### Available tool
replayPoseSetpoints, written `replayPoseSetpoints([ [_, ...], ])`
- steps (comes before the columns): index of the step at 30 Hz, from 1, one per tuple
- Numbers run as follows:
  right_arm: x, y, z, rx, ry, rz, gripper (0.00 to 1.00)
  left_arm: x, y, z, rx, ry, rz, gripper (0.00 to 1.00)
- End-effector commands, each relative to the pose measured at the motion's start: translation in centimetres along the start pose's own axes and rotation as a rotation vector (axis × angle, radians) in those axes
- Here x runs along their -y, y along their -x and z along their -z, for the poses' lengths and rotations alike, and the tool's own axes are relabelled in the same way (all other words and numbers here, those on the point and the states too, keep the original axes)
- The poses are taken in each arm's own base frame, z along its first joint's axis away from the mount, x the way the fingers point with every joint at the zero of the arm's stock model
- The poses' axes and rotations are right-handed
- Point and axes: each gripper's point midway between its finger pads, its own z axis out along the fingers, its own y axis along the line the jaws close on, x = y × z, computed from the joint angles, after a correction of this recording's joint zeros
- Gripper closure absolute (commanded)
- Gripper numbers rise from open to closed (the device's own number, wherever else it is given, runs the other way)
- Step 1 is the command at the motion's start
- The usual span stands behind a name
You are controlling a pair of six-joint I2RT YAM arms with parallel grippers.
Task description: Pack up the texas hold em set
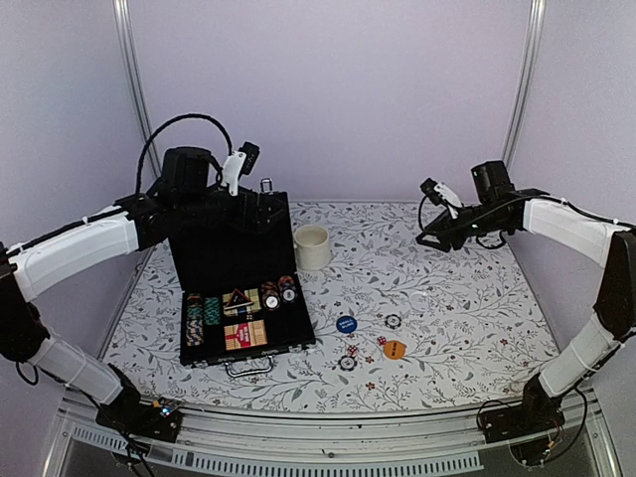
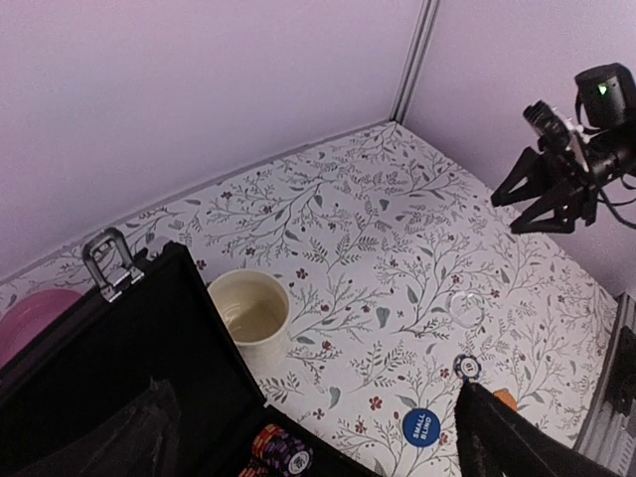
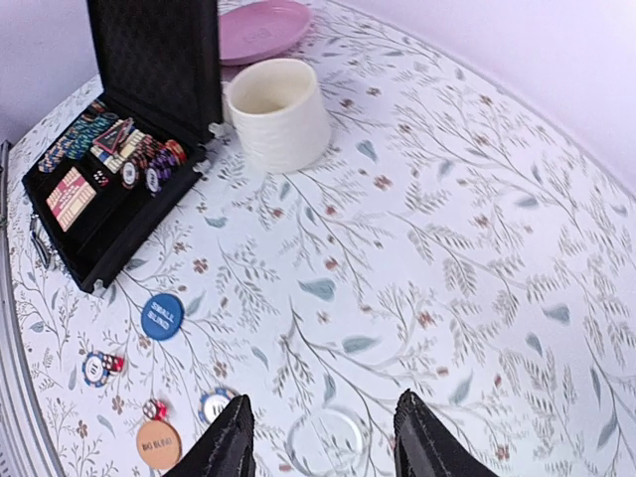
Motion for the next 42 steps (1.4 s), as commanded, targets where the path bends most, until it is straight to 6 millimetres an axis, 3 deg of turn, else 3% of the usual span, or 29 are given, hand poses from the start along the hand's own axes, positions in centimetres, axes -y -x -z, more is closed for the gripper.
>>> replayPoseSetpoints([
  [1, 1.2, -0.5, 4.6, 0.14, -0.053, -0.007, 0.59, 2.0, -4.0, -1.2, -0.188, -0.014, 0.042, 0.03],
  [6, 2.2, 0.0, 6.6, 0.177, -0.106, 0.015, 0.58, 6.6, -6.4, -2.1, -0.235, -0.031, -0.185, 0.03],
  [8, 2.1, -0.1, 6.5, 0.176, -0.099, 0.017, 0.58, 9.7, -6.4, -2.3, -0.22, -0.031, -0.289, 0.03],
  [10, 2.0, -0.4, 6.2, 0.17, -0.09, 0.017, 0.58, 11.1, -5.3, -2.6, -0.189, 0.015, -0.341, 0.03],
  [13, 2.0, -0.7, 5.9, 0.163, -0.077, 0.012, 0.58, 10.6, -5.5, -3.9, -0.193, 0.142, -0.386, 0.03],
  [17, 2.0, -0.8, 5.8, 0.162, -0.074, 0.013, 0.58, 10.9, -10.3, -7.1, -0.397, 0.104, -0.456, 0.04],
  [22, 2.4, -1.4, 5.2, 0.144, -0.08, 0.008, 0.58, 12.8, -15.3, -9.2, -0.623, 0.003, -0.345, 0.43],
  [25, 3.0, -1.8, 4.7, 0.125, -0.092, 0.003, 0.58, 13.7, -18.7, -10.0, -0.772, -0.038, -0.266, 0.54],
  [29, 2.7, -1.8, 4.5, 0.13, -0.068, -0.008, 0.58, 16.5, -21.4, -9.8, -0.851, -0.17, -0.136, 0.58],
  [33, 2.5, -1.5, 4.5, 0.139, -0.048, -0.015, 0.58, 17.4, -24.2, -9.9, -0.947, -0.192, -0.044, 0.62],
  [42, 2.5, -1.8, 4.3, 0.134, -0.04, -0.013, 0.57, 18.9, -26.5, -10.2, -1.003, -0.205, -0.073, 0.59],
])
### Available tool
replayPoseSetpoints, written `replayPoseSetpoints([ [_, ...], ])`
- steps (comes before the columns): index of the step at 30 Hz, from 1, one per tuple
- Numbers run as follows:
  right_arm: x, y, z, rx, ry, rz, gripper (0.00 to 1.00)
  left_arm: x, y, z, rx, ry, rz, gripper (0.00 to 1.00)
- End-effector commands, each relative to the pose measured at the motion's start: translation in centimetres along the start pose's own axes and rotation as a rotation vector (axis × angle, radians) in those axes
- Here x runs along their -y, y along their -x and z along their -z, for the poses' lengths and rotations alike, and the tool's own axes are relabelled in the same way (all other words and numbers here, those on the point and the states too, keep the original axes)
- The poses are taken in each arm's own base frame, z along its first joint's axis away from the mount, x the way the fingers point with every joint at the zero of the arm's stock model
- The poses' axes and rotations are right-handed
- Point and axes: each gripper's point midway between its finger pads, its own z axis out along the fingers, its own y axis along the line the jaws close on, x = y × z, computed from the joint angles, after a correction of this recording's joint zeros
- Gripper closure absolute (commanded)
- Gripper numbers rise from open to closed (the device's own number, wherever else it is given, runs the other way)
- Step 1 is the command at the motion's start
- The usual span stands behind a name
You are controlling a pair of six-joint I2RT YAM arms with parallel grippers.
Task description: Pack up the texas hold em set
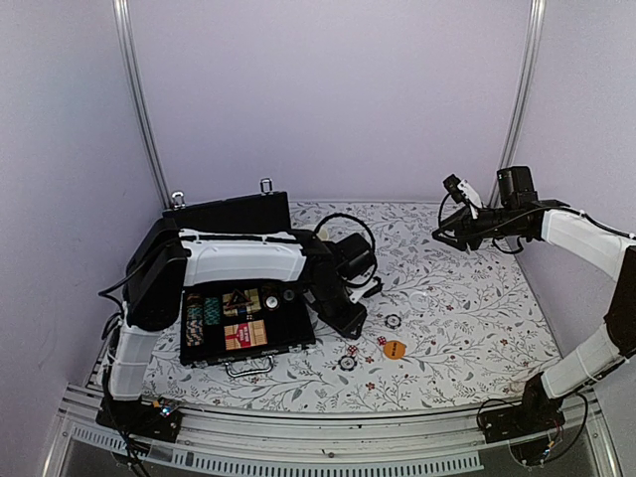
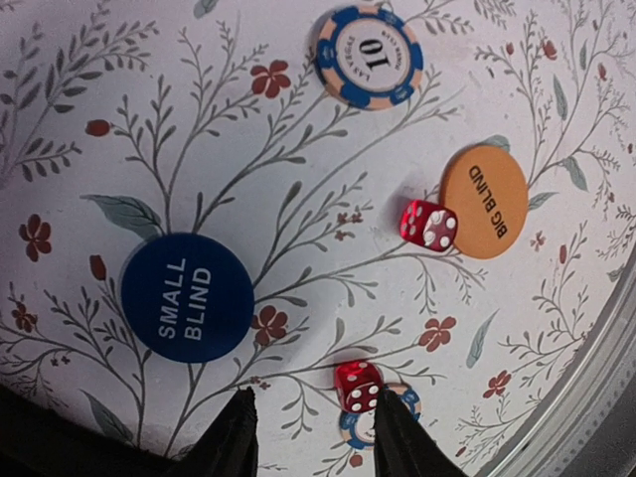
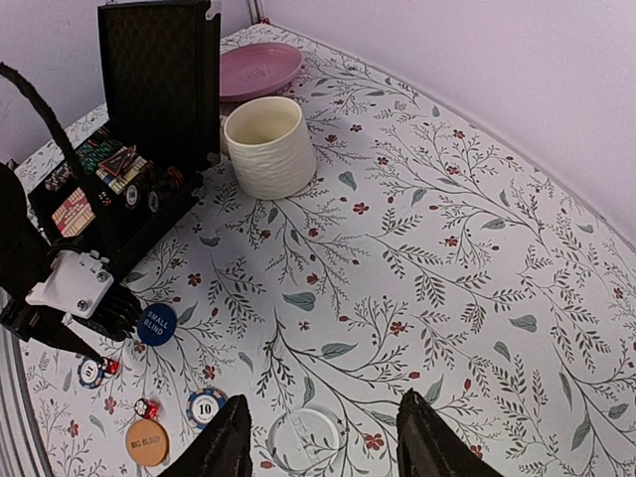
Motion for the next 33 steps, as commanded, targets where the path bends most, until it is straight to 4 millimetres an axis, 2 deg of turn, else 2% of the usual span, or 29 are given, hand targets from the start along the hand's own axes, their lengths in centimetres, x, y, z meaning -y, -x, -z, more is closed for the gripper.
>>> replayPoseSetpoints([
  [1, -0.1, 0.0, -0.3, 0.008, 0.024, 0.001, 0.58, 1.9, -0.5, -0.7, -0.039, -0.029, -0.009, 0.58],
  [15, -0.2, -0.4, -0.5, -0.001, 0.031, -0.001, 0.58, 1.9, -1.8, -2.9, -0.118, 0.065, -0.052, 0.6],
  [25, -0.2, -0.6, -0.7, -0.009, 0.04, -0.004, 0.57, 1.8, -2.7, -3.2, -0.154, 0.076, -0.06, 0.72],
  [33, -0.2, -0.8, -0.9, -0.016, 0.047, -0.01, 0.58, 1.7, -3.0, -3.6, -0.166, 0.068, -0.064, 0.86],
])
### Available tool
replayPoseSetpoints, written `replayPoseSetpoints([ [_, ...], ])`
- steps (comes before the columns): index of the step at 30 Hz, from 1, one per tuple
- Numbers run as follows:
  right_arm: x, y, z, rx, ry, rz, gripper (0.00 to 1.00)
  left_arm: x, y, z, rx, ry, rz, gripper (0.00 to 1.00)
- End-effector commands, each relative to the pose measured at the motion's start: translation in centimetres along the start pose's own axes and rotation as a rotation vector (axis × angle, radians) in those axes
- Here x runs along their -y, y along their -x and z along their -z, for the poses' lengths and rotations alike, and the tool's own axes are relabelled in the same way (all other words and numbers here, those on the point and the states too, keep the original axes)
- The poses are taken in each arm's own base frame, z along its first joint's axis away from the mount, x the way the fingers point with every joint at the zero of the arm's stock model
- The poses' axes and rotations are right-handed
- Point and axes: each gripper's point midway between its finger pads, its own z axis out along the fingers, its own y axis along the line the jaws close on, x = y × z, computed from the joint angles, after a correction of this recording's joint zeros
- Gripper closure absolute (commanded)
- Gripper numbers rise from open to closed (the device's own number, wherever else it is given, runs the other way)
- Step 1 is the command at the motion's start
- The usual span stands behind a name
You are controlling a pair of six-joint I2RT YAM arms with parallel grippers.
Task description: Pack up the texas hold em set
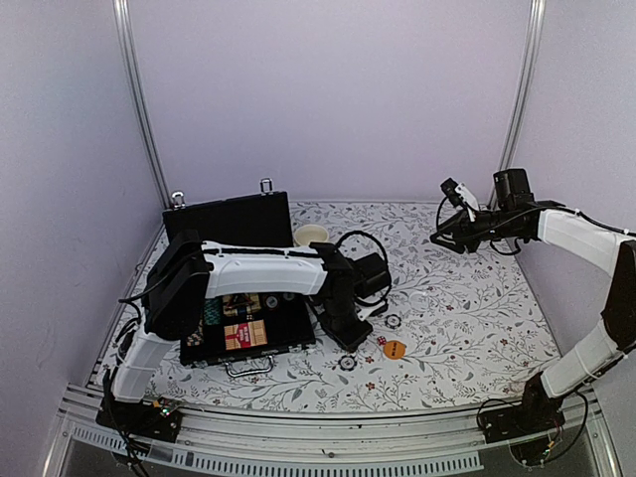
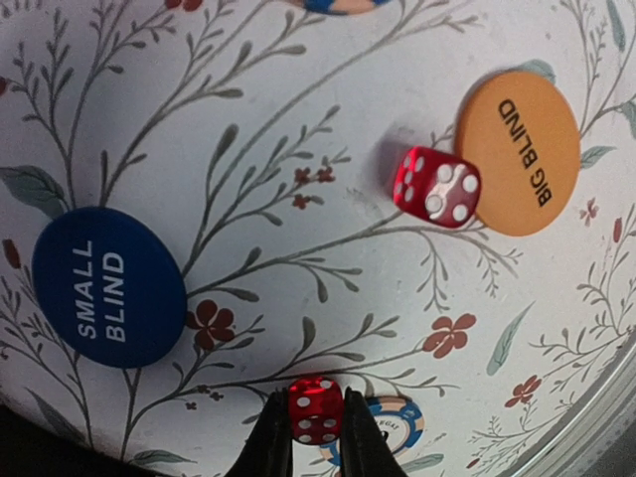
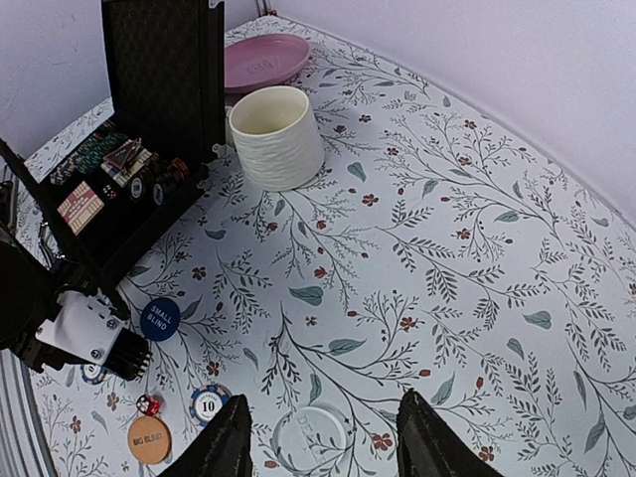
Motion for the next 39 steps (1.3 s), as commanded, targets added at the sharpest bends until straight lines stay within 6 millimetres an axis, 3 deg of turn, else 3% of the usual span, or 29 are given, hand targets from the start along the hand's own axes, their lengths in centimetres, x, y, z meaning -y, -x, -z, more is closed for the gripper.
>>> replayPoseSetpoints([
  [1, -0.2, -0.1, -0.2, -0.002, 0.019, 0.003, 0.58, 0.6, -0.4, -0.8, -0.028, -0.004, -0.026, 0.88],
  [7, -0.2, -0.1, -0.2, -0.003, 0.019, 0.004, 0.58, 0.3, -0.2, 0.0, -0.015, 0.016, -0.035, 0.96],
  [14, -0.3, -0.2, -0.3, -0.005, 0.029, -0.001, 0.58, -1.8, 1.4, 6.5, 0.123, 0.065, 0.043, 0.97],
  [17, -0.3, -0.4, -0.5, -0.008, 0.035, -0.006, 0.58, -3.9, 0.9, 8.7, 0.16, 0.078, 0.123, 0.97],
  [22, -0.3, -0.6, -0.7, -0.012, 0.044, -0.013, 0.58, -8.4, -2.5, 11.3, 0.191, 0.124, 0.274, 0.96],
  [29, -0.2, -0.9, -1.0, -0.022, 0.049, -0.023, 0.58, -13.6, -8.2, 12.5, 0.173, 0.194, 0.432, 0.96],
  [33, -0.2, -1.1, -1.1, -0.025, 0.053, -0.027, 0.58, -16.0, -11.5, 11.9, 0.144, 0.237, 0.506, 0.96],
  [39, -0.3, -1.6, -1.7, -0.035, 0.087, -0.059, 0.58, -19.0, -14.1, 10.1, 0.117, 0.309, 0.588, 0.97],
])
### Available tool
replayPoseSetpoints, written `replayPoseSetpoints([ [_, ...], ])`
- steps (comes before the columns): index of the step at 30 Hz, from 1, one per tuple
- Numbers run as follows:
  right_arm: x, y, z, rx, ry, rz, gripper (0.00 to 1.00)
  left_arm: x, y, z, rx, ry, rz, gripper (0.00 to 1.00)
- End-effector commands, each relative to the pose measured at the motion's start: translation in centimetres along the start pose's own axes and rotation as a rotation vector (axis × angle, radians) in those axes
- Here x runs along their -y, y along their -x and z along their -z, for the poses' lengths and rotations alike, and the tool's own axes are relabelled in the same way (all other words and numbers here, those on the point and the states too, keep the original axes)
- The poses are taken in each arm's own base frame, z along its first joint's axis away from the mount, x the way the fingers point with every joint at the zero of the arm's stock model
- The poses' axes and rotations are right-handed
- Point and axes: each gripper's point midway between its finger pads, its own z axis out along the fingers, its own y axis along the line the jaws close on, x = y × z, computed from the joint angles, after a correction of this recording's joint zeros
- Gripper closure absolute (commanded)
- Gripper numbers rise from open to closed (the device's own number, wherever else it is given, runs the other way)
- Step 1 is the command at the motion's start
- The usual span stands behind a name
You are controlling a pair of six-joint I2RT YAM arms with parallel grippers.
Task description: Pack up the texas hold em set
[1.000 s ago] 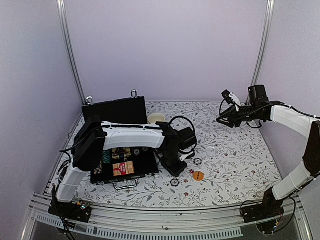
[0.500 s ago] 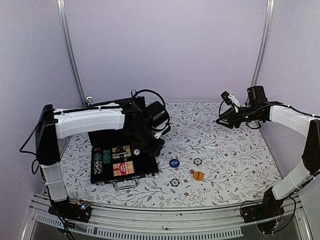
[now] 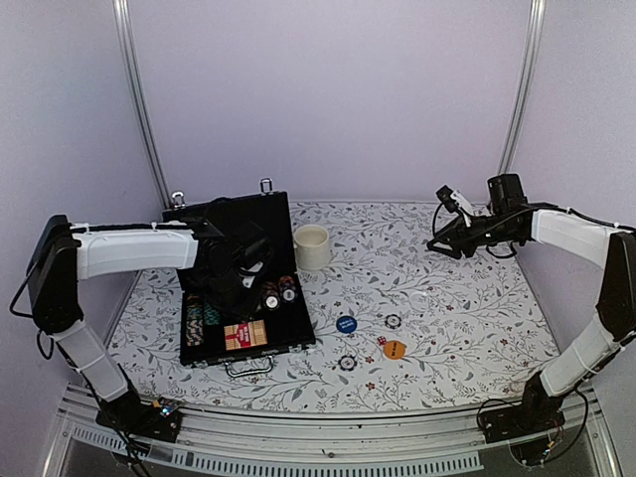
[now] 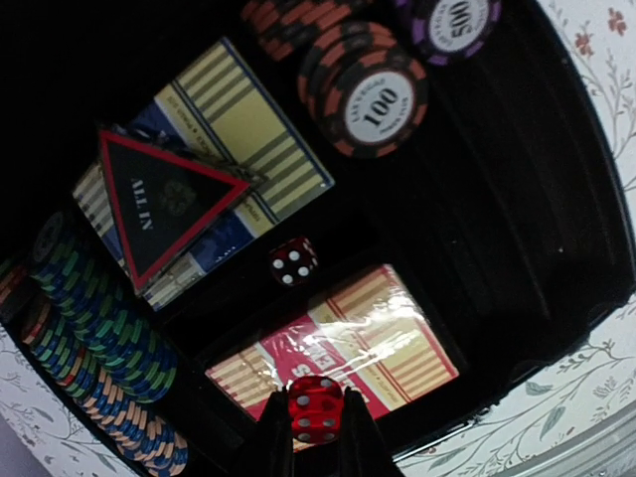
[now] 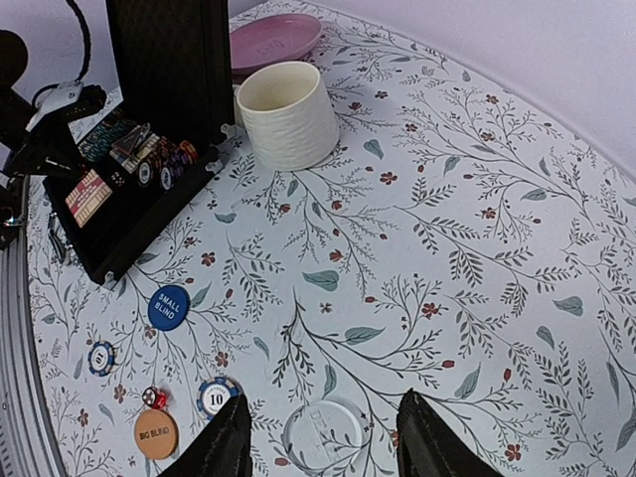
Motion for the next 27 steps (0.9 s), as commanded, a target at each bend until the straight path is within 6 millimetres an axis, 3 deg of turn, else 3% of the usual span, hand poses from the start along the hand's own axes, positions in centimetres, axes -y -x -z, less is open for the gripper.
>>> replayPoseSetpoints([
  [1, -0.2, -0.1, -0.5, -0.003, 0.039, -0.025, 0.58, -2.3, 0.7, -1.2, 0.049, 0.041, 0.087, 0.97],
  [10, -0.3, -0.5, -0.9, -0.012, 0.06, -0.043, 0.58, -4.3, 1.2, -3.8, 0.068, 0.003, 0.178, 0.97],
  [27, -0.2, -1.3, -1.6, -0.041, 0.085, -0.063, 0.58, -2.1, 1.8, -4.9, 0.034, -0.102, 0.155, 0.98],
])
